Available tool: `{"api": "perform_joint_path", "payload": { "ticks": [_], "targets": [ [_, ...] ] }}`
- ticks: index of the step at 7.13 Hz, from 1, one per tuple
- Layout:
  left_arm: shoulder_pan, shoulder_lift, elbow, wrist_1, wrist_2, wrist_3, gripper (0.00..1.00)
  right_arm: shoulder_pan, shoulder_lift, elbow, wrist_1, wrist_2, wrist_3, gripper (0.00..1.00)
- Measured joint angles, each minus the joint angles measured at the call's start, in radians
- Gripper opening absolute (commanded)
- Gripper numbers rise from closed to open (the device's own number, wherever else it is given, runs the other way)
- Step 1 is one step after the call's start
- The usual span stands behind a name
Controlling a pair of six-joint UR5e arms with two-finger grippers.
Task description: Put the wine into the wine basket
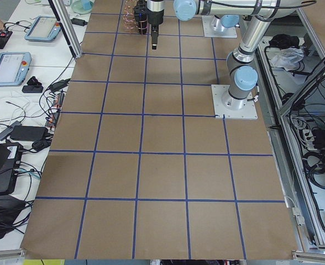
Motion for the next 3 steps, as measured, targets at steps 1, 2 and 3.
{"api": "perform_joint_path", "payload": {
  "ticks": [1,2,3],
  "targets": [
    [0.0,0.0,0.0,0.0,0.004,0.001,1.0,0.0,0.0,0.0,0.01,0.003,0.008,1.0],
    [0.0,0.0,0.0,0.0,0.005,0.001,1.0,0.0,-0.001,0.0,0.012,0.004,0.01,1.0],
    [0.0,0.0,0.0,0.0,0.005,0.001,1.0,0.0,-0.001,-0.001,0.011,0.004,0.01,1.0]
  ]
}}
